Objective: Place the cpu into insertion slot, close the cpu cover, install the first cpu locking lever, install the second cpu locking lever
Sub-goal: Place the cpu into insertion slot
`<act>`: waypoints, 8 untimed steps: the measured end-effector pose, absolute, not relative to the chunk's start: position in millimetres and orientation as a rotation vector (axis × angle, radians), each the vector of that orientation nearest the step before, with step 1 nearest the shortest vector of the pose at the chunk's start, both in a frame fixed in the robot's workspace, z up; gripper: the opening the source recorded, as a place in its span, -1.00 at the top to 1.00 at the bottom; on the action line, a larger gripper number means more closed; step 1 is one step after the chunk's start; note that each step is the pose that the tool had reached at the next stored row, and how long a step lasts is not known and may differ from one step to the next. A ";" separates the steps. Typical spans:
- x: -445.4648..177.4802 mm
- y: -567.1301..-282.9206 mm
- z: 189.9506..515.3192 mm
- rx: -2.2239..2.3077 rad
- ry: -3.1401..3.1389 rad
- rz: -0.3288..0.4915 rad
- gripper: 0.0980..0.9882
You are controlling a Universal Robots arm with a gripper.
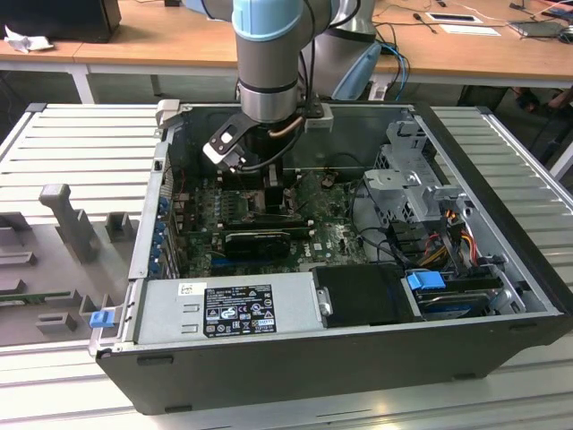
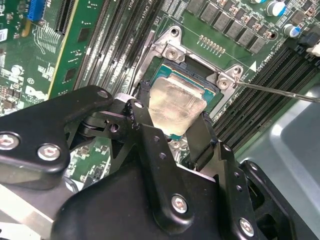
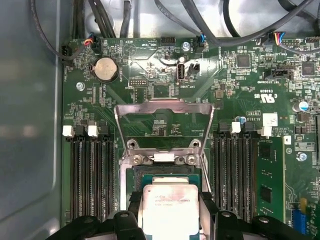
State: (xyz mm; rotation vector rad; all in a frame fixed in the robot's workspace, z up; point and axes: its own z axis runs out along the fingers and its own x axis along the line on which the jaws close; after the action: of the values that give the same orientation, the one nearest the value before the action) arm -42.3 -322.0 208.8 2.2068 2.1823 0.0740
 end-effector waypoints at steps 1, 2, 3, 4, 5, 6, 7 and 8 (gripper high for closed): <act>-42.3 -321.9 208.1 2.208 2.182 0.074 0.02; -41.5 -321.6 207.1 2.208 2.181 0.074 0.02; -40.4 -321.2 206.5 2.208 2.181 0.073 0.02; -40.1 -320.9 205.8 2.209 2.181 0.073 0.02; -40.0 -320.8 205.2 2.209 2.181 0.073 0.02; -40.0 -320.5 204.3 2.209 2.181 0.073 0.02; -40.1 -320.1 203.1 2.209 2.181 0.073 0.02; -40.1 -319.6 202.0 2.209 2.181 0.073 0.02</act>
State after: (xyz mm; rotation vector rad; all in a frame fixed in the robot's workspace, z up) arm -40.1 -319.6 202.0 2.2089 2.1809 0.0731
